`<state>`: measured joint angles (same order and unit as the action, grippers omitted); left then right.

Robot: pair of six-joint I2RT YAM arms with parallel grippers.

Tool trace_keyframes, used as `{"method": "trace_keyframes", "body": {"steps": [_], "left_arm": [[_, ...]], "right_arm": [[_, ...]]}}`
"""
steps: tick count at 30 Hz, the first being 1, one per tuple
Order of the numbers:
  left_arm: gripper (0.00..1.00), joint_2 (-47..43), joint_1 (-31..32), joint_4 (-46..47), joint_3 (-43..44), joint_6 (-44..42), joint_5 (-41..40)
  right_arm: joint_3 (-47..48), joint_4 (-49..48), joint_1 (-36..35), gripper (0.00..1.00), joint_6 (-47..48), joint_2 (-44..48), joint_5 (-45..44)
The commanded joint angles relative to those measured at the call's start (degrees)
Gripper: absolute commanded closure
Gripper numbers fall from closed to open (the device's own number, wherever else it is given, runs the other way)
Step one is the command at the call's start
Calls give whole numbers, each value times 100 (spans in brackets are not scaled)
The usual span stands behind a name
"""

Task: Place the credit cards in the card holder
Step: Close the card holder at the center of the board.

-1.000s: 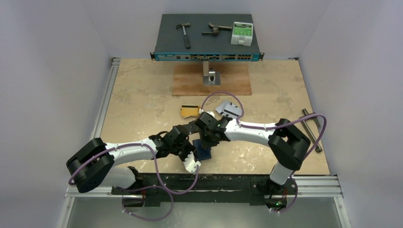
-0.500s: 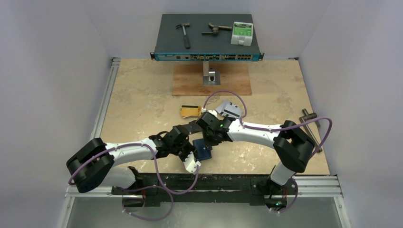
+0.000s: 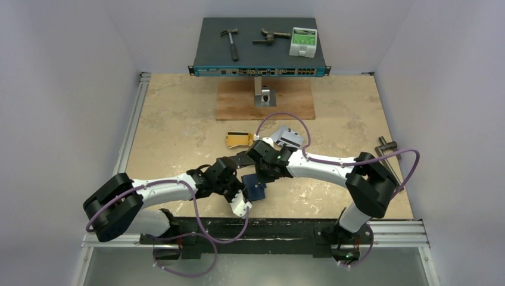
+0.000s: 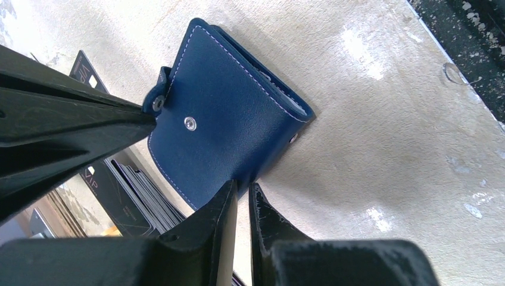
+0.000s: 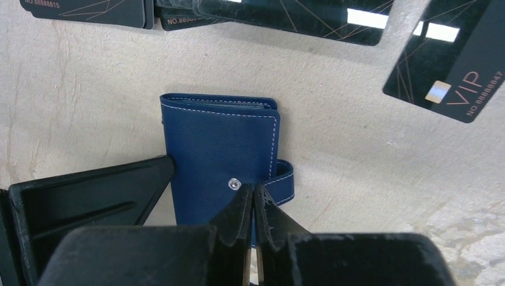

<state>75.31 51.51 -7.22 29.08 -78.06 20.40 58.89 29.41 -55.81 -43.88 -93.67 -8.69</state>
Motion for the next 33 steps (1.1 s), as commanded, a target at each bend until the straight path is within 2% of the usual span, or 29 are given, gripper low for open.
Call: {"method": "trace_keyframes", "body": {"steps": [1,2,3,5,18,24,29,33], "left_arm": [[89,-24,28,-87,-59,120,206],[89,-16,29,-86,-58,110,203],[89,-16,26,-82,-54,107,208],[89,-22,28,-88,-54,120,196],[89,-15,29,-95,-47,125,176],[89,-31,31,-108,-60,133,166],[89,-51,27,-119,-62,155,166],[89,-60,27,-121,-66,151,158]], "right_arm": [[70,250,13,88,68,284,-252],[82,254,6,76,120,306,-251],[99,277,1,69,144,305,-261],[132,305,-24,64,177,308,-271],[350,316,-307,64,232,-8,-298],[377,387,-306,74,167,-30,-373],[325,382,-303,98,100,-9,-311],[359,447,-305,100,86,-56,-338]]}}
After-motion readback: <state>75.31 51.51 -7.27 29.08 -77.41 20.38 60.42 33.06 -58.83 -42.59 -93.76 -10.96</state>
